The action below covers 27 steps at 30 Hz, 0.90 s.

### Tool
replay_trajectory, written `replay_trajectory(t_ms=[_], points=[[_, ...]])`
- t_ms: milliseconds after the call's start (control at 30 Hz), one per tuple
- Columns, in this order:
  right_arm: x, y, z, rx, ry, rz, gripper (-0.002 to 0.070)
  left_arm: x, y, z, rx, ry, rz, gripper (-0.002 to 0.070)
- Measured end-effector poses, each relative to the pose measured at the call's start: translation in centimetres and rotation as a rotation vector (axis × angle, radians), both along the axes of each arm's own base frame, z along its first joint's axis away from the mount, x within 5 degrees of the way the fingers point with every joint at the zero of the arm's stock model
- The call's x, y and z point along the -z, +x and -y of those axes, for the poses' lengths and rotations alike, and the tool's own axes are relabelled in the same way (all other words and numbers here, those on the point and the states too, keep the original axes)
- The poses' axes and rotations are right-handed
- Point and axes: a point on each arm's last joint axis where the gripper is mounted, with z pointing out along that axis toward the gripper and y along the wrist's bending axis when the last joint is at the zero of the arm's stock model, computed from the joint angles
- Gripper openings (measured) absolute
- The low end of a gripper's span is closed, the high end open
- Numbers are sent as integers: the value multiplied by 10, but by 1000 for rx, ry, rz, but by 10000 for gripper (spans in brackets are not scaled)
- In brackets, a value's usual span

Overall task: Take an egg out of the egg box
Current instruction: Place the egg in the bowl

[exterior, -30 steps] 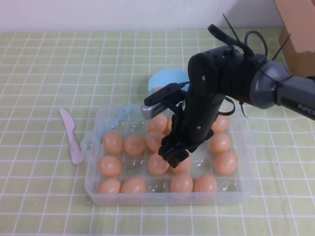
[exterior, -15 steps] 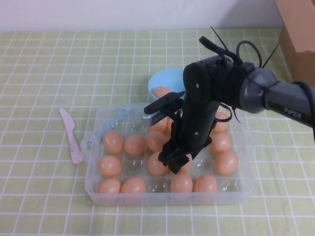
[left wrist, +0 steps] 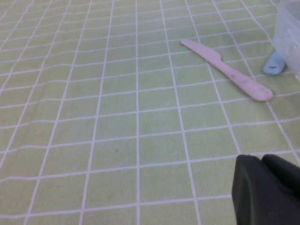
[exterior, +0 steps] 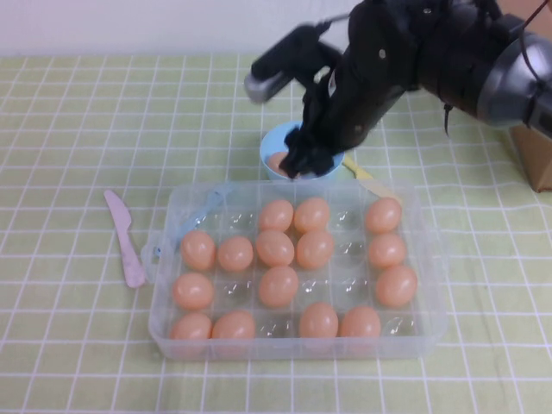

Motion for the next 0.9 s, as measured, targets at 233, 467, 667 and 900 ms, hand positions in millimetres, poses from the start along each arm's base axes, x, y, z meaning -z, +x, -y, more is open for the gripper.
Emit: replay_trajectory(t_ms=[233,467,667,900], points=[[20,49,7,55,118,195,378,0,0,0,0,0,0,-3],[69,80,14,111,150,170,378,0,0,0,0,0,0,-4],[84,86,10,128,192,158,466,0,0,0,0,0,0,-4],[78,84,9,139,228,152,498,0,0,0,0,0,0,-4]])
